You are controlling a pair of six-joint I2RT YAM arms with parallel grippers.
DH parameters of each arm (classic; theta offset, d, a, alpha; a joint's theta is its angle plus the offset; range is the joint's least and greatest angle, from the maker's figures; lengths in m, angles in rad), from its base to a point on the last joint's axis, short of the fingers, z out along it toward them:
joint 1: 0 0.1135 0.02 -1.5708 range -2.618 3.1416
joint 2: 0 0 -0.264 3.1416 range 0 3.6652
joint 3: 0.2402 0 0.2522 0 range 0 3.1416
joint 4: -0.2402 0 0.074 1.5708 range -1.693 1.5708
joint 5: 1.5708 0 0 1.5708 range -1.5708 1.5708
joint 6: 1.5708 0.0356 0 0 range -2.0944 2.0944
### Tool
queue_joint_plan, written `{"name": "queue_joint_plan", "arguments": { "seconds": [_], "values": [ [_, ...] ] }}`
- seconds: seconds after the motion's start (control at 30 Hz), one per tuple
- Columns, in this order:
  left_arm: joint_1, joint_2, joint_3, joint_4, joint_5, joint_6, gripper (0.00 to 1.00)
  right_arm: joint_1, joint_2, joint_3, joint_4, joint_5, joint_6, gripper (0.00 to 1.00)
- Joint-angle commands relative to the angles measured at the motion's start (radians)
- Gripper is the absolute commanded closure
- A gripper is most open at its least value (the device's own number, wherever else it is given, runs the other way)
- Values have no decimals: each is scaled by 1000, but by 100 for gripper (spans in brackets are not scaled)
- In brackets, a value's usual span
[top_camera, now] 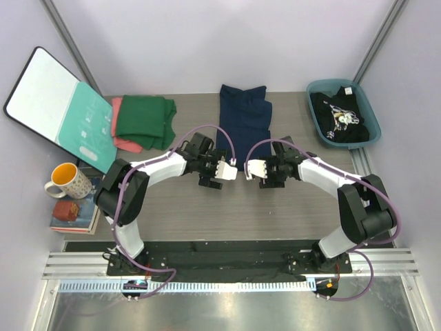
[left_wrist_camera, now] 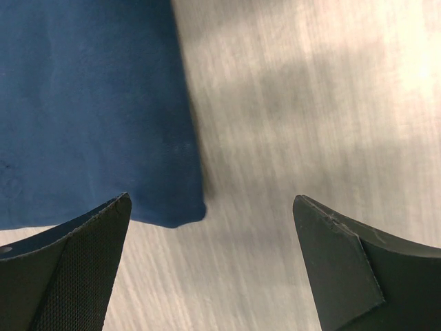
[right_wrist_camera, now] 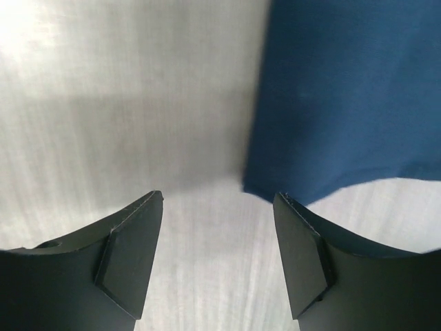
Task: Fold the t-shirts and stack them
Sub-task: Grab one side of the 2/3 rectangular tshirt with both arms
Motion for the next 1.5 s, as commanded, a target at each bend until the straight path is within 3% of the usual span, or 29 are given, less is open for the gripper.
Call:
{"name": "queue_joint_plan", "arguments": {
  "seconds": [0.0, 0.17, 0.37, 0.4, 0.7, 0.8, 0.93, 1.07, 1.13, 1.47],
  "values": [
    [4, 21, 33, 114, -28, 40, 0, -2, 21, 10, 132, 45, -5, 30],
    [4, 53, 41, 131, -45, 32, 1, -2, 53, -22, 186, 46, -20, 31],
    [4, 67, 44, 131, -54, 40, 18, -19, 96, -15, 213, 42, -31, 33],
    [4, 69, 44, 131, -54, 38, 24, -21, 112, -10, 215, 40, -31, 34],
    [4, 93, 69, 120, -57, 24, 42, -30, 183, 34, 241, 25, -30, 40],
    [4, 99, 75, 122, -63, 20, 49, -28, 195, 45, 237, 19, -37, 52],
    [4, 103, 78, 119, -71, 18, 65, -30, 205, 53, 207, 19, -53, 81],
    [6, 107, 81, 111, -74, 18, 84, -30, 196, 50, 177, 17, -57, 93],
    [6, 106, 84, 110, -74, 15, 99, -30, 185, 53, 158, 17, -62, 94],
    [12, 1, 113, -41, -51, -29, 100, -28, 58, 134, -116, -50, -53, 94]
  ]
}}
